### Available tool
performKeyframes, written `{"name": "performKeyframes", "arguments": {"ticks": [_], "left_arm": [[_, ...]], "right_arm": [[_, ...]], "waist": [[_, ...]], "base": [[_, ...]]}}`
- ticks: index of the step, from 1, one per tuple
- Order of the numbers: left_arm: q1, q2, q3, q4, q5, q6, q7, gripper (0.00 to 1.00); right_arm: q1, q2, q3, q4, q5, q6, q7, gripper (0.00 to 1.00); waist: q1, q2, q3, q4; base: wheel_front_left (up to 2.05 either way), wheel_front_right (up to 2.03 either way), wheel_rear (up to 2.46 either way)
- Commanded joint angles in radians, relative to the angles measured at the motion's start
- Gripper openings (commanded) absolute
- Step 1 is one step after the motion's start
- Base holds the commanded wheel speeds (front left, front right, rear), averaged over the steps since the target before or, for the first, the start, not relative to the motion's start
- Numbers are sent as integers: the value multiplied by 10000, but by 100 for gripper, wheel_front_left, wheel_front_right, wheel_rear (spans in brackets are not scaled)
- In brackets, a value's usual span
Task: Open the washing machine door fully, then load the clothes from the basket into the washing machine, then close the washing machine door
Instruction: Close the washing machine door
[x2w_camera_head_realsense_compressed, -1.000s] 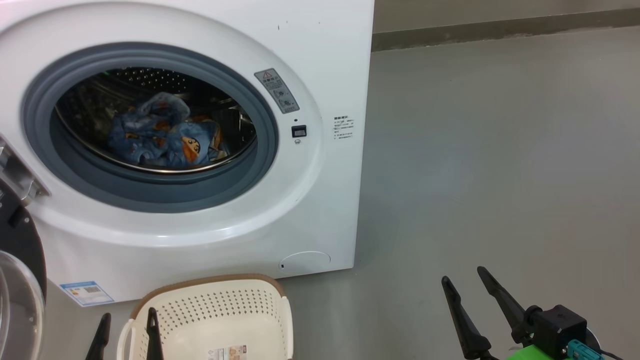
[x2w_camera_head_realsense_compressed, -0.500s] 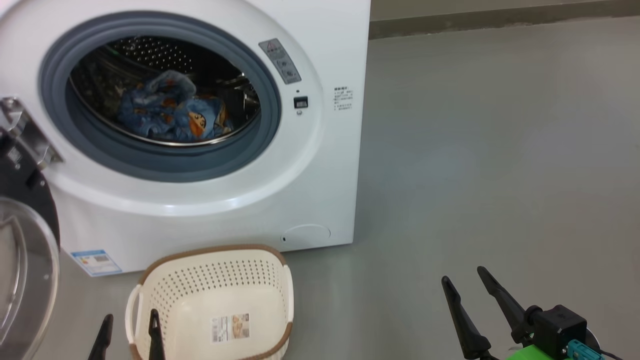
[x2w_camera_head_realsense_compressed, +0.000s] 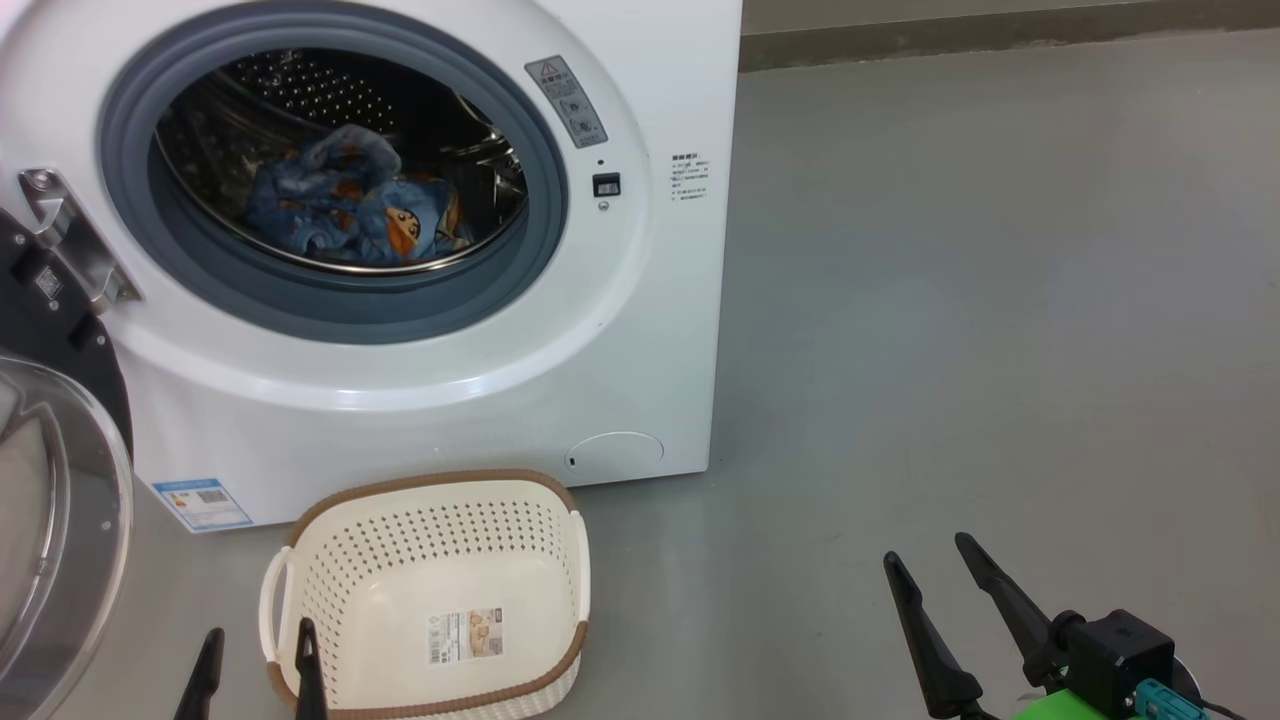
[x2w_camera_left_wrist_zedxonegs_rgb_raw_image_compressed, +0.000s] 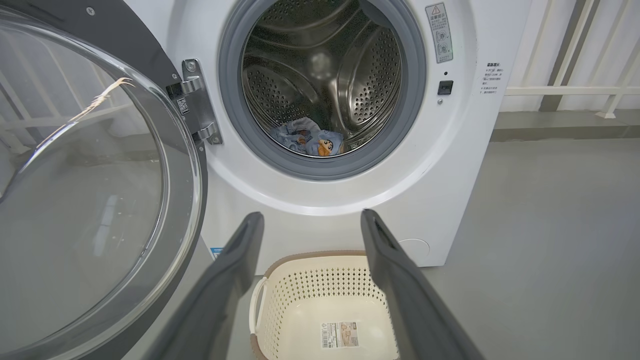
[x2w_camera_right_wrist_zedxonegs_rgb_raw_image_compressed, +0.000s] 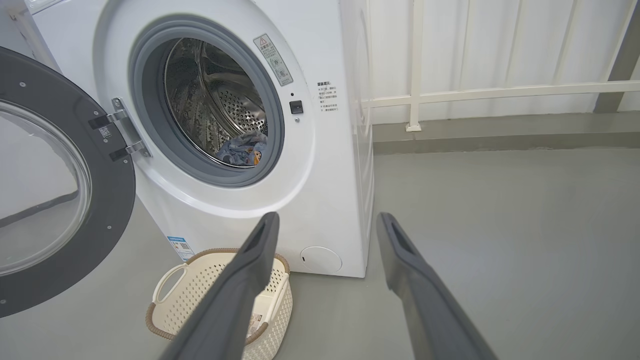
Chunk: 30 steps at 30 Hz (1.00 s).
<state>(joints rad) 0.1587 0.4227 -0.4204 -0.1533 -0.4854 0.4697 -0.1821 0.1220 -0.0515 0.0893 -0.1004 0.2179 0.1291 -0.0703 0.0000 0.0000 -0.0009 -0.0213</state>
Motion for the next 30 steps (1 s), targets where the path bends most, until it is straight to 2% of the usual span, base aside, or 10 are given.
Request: {"name": "performKeyframes", "arguments": {"ticks": [1,21,30], "left_arm": [[-500,227,388,-165,17,0,-132,100],[-572,255,307,-158,9,-7,-192,100],[-727,227,282,-198,39,-2,-233,100]], "right_arm": [[-174,-24,227,-284,-114,16,26,100],[-117,-13,185,-235,-116,16,-7,100],[-187,-49,224,-312,-127,16,36,100]], "waist": [[0,0,0,3],[0,0,-7,198],[0,0,177,977]], "base": [[0,0,0],[0,0,0],[0,0,0]]}}
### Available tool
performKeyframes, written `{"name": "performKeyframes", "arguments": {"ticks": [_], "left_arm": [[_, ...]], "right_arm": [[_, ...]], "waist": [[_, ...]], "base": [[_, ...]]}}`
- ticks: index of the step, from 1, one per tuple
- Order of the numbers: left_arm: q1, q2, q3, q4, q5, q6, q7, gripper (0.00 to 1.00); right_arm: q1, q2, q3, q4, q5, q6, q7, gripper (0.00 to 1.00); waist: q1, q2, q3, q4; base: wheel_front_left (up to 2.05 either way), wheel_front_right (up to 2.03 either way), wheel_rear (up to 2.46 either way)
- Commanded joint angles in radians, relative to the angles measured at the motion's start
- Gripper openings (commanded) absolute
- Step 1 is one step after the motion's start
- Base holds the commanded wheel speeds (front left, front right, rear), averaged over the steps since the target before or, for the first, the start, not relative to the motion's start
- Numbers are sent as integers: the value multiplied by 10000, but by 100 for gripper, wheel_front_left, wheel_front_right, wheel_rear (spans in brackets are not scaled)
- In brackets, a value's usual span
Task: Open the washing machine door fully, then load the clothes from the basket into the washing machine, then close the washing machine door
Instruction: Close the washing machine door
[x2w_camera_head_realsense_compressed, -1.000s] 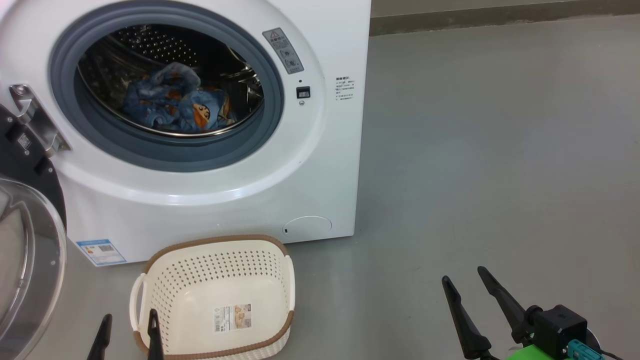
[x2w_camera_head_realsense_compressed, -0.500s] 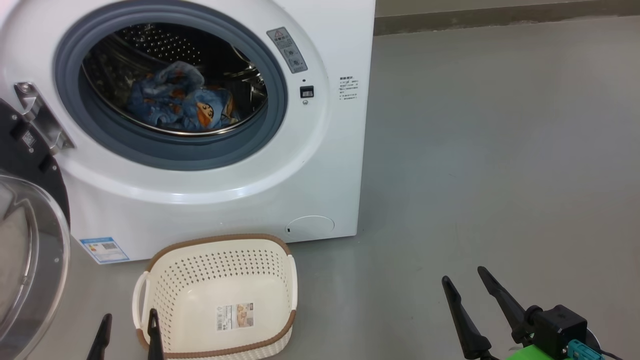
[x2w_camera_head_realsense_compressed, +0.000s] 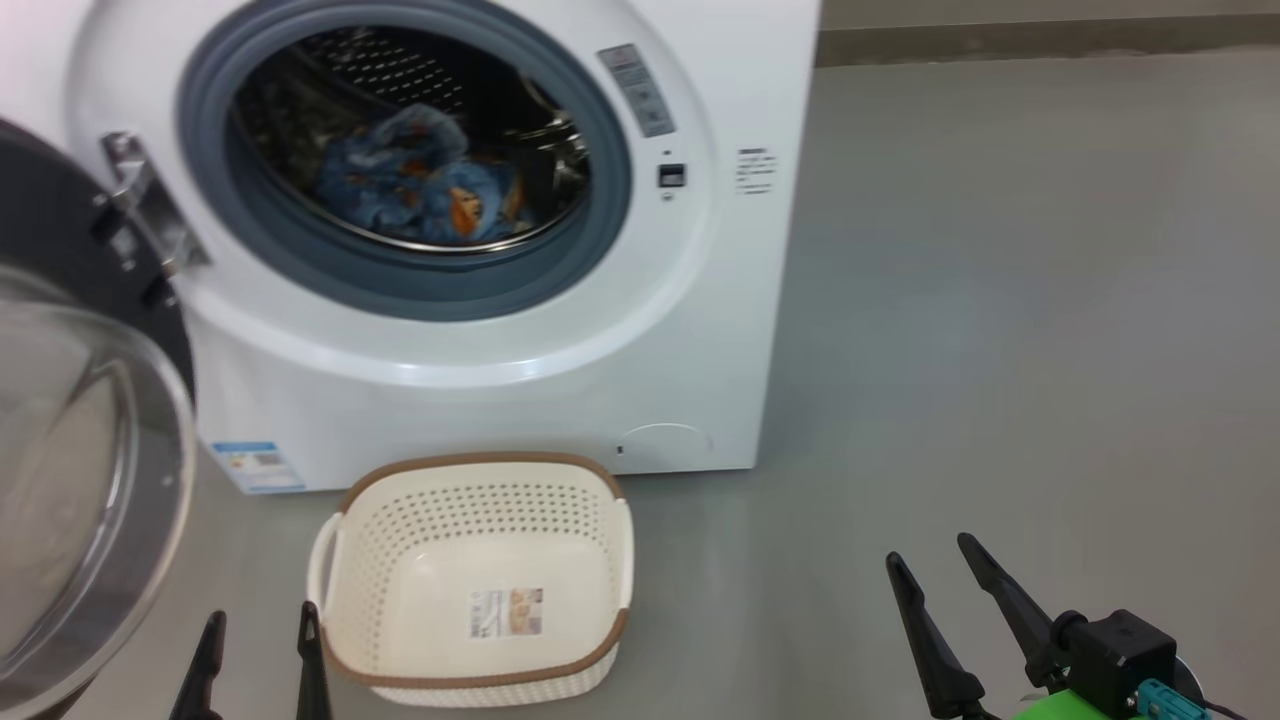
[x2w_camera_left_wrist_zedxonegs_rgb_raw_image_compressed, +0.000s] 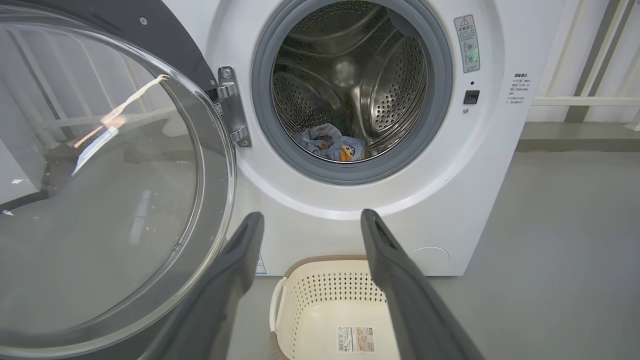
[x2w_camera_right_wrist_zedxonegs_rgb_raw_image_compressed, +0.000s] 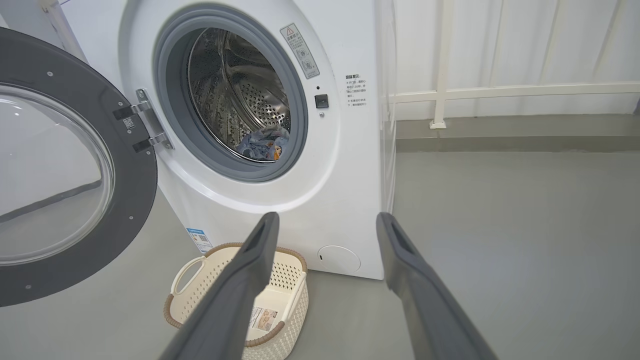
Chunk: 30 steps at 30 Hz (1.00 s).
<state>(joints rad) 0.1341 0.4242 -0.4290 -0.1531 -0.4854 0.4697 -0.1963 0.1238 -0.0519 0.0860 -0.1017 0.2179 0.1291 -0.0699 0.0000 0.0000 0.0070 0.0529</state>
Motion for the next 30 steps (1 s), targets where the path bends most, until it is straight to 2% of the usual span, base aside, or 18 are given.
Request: {"name": "performKeyframes", "arguments": {"ticks": [1,16,30], "left_arm": [[-478,206,380,-199,31,6,-103,100],[-508,-225,388,82,-82,-48,-417,100],[-641,-521,437,341,-115,-274,-572,100]], "right_arm": [[-239,-64,269,-310,-134,16,41,100],[-620,-386,442,-463,-165,16,298,100],[-846,-452,718,-511,-125,16,439,100]], "waist": [[0,0,138,391],[0,0,416,3091],[0,0,515,4381]], "base": [[0,0,0],[0,0,0],[0,0,0]]}}
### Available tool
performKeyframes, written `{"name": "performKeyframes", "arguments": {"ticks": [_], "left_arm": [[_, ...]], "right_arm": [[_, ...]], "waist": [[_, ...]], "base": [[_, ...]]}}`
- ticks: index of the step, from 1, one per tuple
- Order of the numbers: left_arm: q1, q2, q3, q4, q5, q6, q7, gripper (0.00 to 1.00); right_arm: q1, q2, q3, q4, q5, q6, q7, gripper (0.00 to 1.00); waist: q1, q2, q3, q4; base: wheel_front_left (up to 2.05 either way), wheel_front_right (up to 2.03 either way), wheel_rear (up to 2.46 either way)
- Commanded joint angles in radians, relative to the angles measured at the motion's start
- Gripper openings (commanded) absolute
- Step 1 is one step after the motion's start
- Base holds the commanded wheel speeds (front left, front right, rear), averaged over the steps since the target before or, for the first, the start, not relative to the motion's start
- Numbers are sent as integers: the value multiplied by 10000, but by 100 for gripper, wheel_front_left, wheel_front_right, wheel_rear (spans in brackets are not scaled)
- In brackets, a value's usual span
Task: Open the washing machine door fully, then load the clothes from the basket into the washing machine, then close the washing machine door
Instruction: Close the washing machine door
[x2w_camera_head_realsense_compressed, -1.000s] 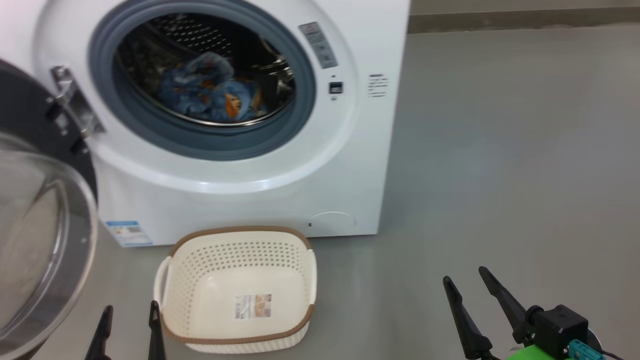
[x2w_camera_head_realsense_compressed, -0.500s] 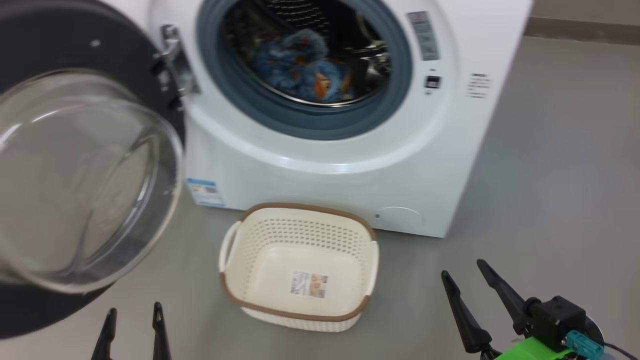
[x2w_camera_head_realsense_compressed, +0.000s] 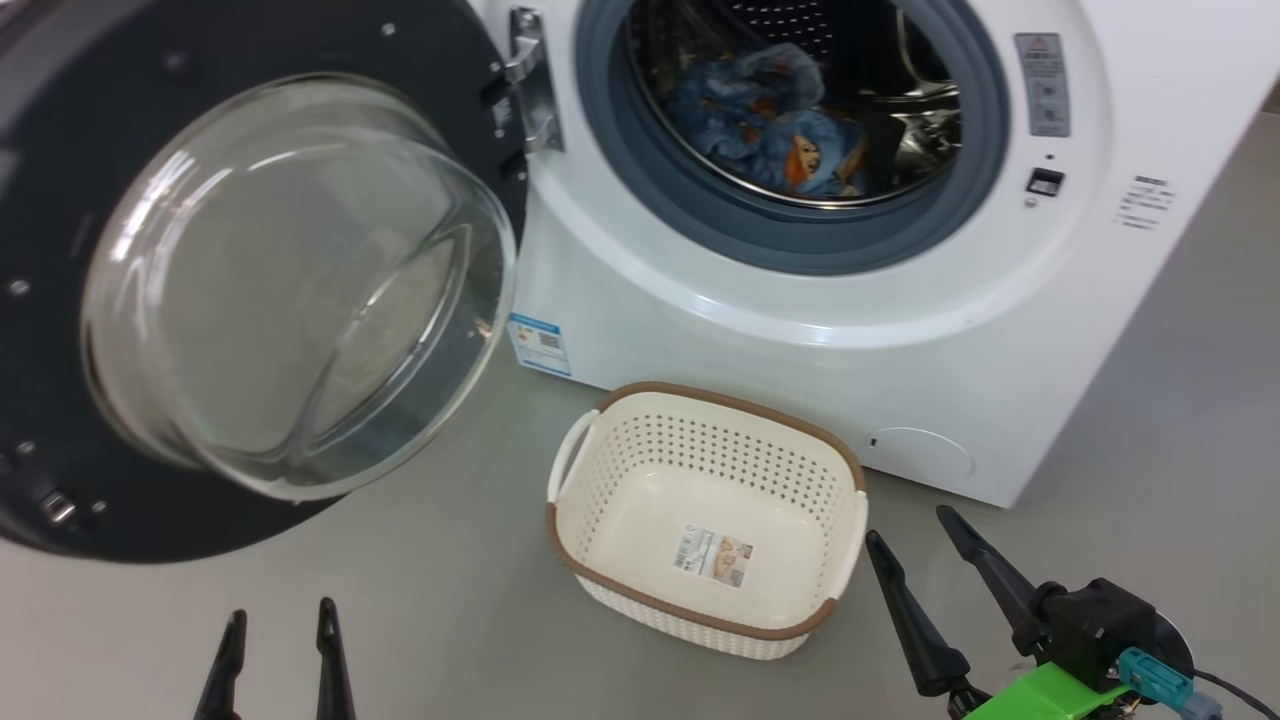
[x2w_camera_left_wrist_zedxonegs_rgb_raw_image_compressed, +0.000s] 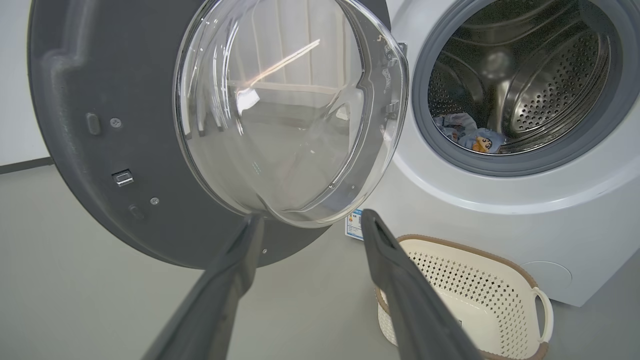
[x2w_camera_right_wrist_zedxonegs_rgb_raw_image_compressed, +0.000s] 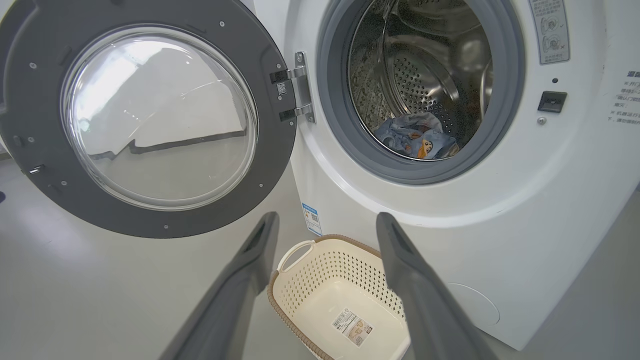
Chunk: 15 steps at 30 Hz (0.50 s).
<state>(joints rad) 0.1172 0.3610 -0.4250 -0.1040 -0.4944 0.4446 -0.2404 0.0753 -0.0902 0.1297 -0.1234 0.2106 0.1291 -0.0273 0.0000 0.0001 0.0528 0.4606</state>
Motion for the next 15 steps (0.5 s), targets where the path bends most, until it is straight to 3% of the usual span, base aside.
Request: {"name": "performKeyframes", "arguments": {"ticks": [1,15], "left_arm": [[-472,103,404,-135,-25,-36,-137,100],[-379,5,539,-91,17,-93,-184,100]], "right_arm": [[-362,-67,291,-290,-51,16,15,100],[-421,-78,473,-178,16,16,-11,100]], "waist": [[0,-1,57,362],[0,-1,44,621]], "base": [[0,0,0],[0,0,0]]}}
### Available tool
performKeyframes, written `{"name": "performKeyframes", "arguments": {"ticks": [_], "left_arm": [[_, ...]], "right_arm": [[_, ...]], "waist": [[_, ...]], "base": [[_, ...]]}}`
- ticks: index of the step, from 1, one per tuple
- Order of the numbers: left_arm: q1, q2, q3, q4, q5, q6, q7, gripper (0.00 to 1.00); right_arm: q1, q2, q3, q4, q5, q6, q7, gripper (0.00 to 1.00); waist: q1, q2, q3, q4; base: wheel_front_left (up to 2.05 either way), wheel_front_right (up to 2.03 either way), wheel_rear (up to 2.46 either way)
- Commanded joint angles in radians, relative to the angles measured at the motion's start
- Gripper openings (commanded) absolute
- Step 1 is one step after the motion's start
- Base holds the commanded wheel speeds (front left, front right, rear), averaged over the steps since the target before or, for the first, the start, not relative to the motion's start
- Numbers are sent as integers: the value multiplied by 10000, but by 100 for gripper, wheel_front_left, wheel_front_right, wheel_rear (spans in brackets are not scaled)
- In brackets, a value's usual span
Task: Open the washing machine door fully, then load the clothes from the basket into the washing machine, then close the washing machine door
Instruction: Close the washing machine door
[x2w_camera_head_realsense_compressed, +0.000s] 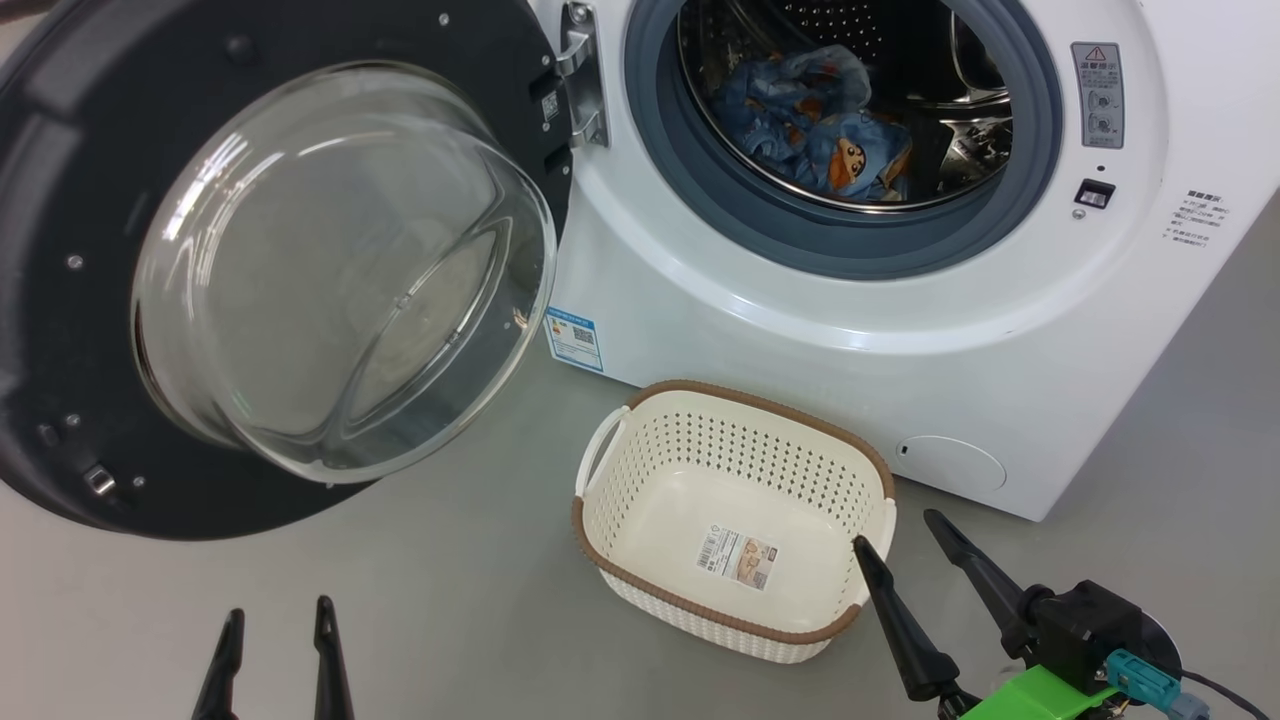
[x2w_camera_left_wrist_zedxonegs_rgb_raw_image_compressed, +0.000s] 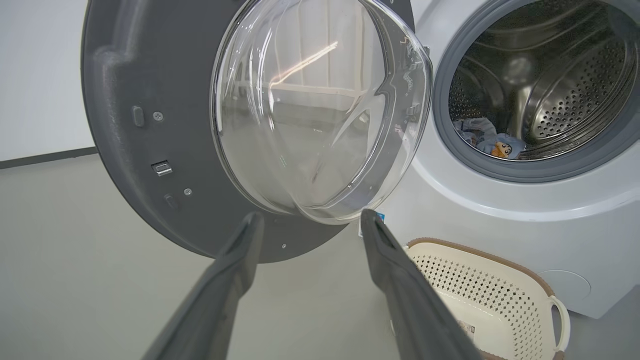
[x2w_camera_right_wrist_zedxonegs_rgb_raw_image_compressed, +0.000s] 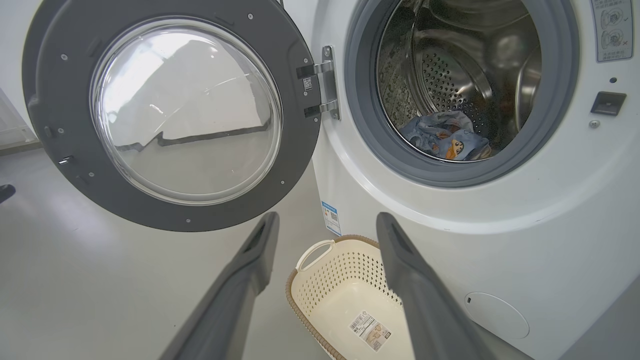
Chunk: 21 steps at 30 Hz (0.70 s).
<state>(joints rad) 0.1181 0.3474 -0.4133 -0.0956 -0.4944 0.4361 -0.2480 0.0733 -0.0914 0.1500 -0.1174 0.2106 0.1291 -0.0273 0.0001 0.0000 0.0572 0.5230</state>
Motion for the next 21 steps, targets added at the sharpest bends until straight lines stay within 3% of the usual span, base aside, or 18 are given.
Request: {"name": "performKeyframes", "arguments": {"ticks": [1,9,10,11,21], "left_arm": [[-389,142,434,-170,19,-17,-109,100],[-375,97,474,-147,20,-92,-120,100],[-372,87,477,-142,16,-104,-120,38],[-366,78,476,-138,1,-125,-121,0],[-307,-47,599,-143,-143,-357,-130,0]], "right_arm": [[-400,-68,273,-228,22,16,-14,100],[-391,-86,282,-167,56,16,-34,100],[-385,-89,285,-164,59,16,-36,100],[-376,-89,290,-161,62,16,-38,100],[-316,-85,326,-177,49,16,-27,100]], "waist": [[-1,0,2,-8],[-1,0,-3,-49],[-1,0,-12,-51],[-1,0,-25,-53],[-1,0,-106,-75]], "base": [[0,0,0],[0,0,0],[0,0,0],[0,0,0],[0,0,0]]}}
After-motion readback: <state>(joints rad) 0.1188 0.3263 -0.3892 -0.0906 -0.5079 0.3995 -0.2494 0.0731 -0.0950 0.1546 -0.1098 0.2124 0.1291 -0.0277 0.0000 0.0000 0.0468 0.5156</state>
